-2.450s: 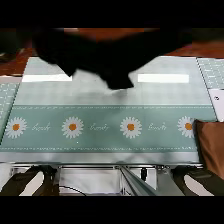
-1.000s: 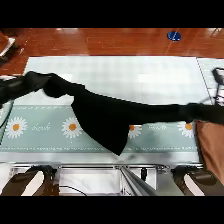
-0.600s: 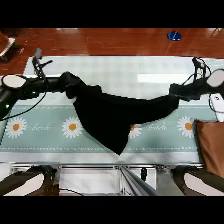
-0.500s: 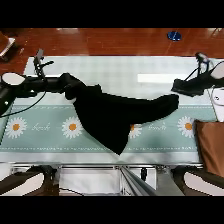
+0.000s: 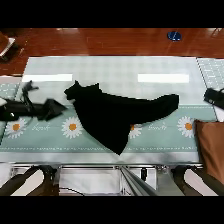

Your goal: Fold the shirts.

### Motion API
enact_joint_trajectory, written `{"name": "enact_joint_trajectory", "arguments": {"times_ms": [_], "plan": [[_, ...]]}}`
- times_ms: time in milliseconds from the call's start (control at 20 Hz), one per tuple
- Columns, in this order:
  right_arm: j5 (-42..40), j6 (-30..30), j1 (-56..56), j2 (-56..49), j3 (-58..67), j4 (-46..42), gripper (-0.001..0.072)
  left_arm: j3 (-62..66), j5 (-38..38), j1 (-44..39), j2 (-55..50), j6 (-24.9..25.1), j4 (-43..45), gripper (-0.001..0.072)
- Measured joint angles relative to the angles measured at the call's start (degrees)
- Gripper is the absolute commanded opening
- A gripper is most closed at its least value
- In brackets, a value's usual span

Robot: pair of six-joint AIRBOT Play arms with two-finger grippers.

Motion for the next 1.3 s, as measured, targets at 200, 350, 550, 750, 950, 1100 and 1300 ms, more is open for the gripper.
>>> {"name": "enact_joint_trajectory", "arguments": {"times_ms": [200,350,550,750,950,1100,1300], "plan": [[-2.58,-2.32,-1.05,3.17,-10.21,4.7,0.0406,-10.14,4.57,-7.23,1.77,-0.39,-3.56,0.0509],[-3.5,-4.46,-1.29,3.93,-13.0,9.7,0.0406,-13.27,11.87,-15.17,1.25,-1.22,-7.69,0.0509],[-4.46,-6.38,-1.4,4.24,-14.27,14.27,0.0406,-14.6,21.86,-24.41,-2.05,-3.8,-12.59,0.0508],[-5.22,-7.23,-1.4,3.56,-14.6,16.0,0.0406,-12.92,28.09,-29.16,-6.47,-4.17,-17.0,0.0094],[-6.05,-8.85,-1.4,-0.07,-14.51,18.75,0.0406,-8.33,30.16,-30.51,-9.92,-1.53,-17.07,0.0017],[-7.17,-11.67,-1.4,-4.81,-12.72,23.02,0.0406,-4.22,29.29,-30.84,-10.69,-0.24,-17.81,0.0017],[-6.23,-14.73,-1.4,-12.9,-5.64,25.92,0.0406,0.15,28.22,-30.99,-11.04,0.35,-18.21,0.0017]]}}
